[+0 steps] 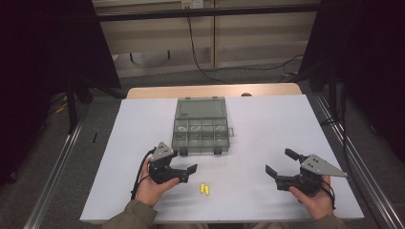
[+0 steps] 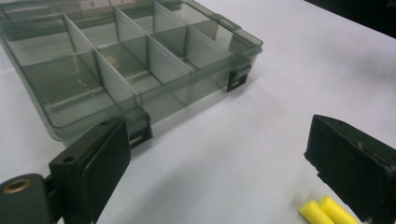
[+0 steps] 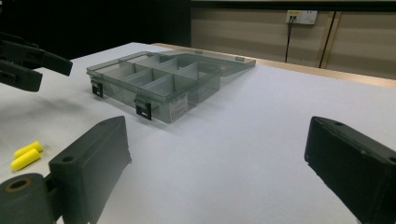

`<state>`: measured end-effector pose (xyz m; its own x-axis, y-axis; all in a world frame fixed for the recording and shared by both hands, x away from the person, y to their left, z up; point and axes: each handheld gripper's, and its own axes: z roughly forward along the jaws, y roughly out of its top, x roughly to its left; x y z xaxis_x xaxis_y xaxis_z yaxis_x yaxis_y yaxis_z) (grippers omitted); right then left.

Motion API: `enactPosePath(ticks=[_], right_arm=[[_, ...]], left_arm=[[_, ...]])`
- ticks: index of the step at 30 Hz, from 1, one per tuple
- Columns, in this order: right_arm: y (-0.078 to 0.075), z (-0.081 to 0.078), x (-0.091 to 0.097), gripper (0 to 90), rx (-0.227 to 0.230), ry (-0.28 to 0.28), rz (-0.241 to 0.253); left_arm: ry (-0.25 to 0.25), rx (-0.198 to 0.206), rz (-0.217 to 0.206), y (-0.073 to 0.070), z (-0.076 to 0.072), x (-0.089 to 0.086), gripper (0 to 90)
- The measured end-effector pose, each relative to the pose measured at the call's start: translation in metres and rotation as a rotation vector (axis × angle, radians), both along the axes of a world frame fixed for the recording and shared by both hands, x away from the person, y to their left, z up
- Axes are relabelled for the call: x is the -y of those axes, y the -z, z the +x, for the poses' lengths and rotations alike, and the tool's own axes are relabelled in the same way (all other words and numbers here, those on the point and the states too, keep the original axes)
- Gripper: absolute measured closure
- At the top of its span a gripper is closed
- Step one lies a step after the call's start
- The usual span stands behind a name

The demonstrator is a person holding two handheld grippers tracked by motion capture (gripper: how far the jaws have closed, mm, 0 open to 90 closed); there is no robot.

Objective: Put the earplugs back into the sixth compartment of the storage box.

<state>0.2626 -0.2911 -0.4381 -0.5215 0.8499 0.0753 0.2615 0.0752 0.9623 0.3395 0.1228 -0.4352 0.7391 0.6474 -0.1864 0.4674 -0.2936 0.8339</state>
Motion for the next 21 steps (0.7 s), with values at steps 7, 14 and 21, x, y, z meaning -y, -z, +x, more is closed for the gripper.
enactPosePath(ticks=[7,14,21], right_arm=[[0.000,0.001,0.000,6.1,0.005,-0.005,-0.002],[-0.001,0.000,0.000,6.2,0.009,-0.005,-0.004],[0.000,0.001,0.000,6.4,0.008,-0.005,-0.004]], left_arm=[[0.025,0.000,0.007,0.002,-0.006,0.003,6.5],[0.047,-0.004,0.017,0.003,-0.009,0.005,6.5],[0.077,-0.006,0.023,0.003,-0.012,0.007,6.5]])
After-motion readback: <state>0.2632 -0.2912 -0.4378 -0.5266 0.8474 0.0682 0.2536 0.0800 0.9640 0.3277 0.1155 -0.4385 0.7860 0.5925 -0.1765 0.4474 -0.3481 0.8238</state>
